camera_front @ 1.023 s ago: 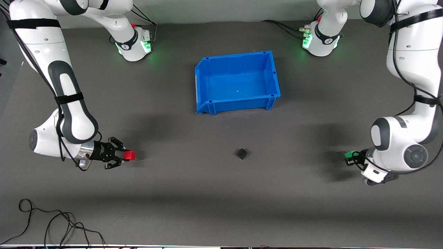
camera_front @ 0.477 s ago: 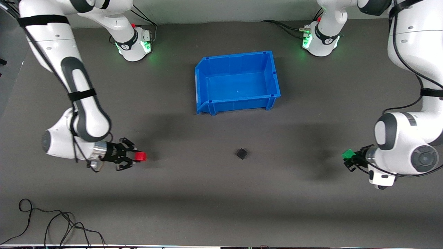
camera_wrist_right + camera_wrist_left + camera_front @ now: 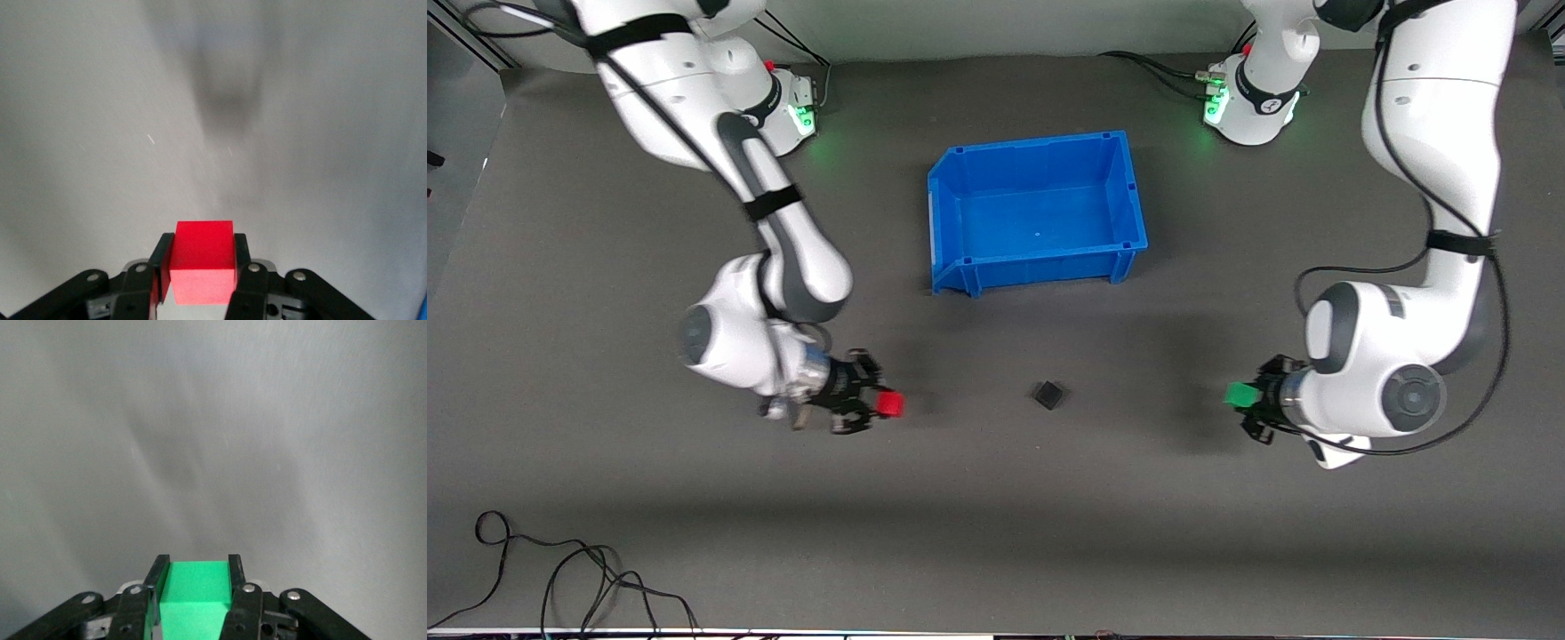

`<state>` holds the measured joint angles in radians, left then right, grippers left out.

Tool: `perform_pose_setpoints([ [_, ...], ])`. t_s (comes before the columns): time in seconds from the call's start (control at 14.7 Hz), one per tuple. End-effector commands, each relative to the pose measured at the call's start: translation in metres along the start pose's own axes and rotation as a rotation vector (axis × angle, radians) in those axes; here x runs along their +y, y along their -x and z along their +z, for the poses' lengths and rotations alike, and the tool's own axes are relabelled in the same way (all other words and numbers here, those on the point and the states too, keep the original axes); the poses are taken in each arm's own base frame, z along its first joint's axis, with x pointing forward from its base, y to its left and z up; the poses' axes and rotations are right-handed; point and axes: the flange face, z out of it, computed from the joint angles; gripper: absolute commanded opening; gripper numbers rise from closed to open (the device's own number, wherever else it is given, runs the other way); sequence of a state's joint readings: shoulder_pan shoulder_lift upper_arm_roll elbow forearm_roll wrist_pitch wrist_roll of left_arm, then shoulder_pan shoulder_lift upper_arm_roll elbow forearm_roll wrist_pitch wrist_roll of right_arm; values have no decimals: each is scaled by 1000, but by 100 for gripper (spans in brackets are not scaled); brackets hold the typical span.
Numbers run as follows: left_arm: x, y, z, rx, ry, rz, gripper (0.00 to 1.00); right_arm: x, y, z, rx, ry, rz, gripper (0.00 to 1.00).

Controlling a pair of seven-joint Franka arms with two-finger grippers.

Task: Attach green and red cubes to black cube
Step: 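Carry the red cube and green cube toward the black cube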

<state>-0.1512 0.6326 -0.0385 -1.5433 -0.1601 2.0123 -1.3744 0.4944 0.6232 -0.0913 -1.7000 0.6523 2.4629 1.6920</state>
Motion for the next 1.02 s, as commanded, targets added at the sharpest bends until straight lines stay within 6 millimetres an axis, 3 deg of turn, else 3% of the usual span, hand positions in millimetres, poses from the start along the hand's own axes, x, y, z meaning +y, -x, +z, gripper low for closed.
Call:
perform_pose_setpoints([
  [0.0,7,50,19,-24,32,-127,0,8,34,27,-14,-37,69,30],
  [0.14,14,77,30,-35,66,-224,0,26,59,48,-17,-56,92,30],
  [0.27,17,109,60,-32,72,-293,0,41,75,64,-24,-88,141,30],
  [0.48,4,151,106,-35,90,-320,0,55,94,80,-44,-129,198,30],
  [0.68,0,175,114,-51,111,-448,0,54,103,84,-75,-171,289,30],
  [0.95,5,203,109,-85,200,-556,0,65,119,91,-93,-177,320,30],
])
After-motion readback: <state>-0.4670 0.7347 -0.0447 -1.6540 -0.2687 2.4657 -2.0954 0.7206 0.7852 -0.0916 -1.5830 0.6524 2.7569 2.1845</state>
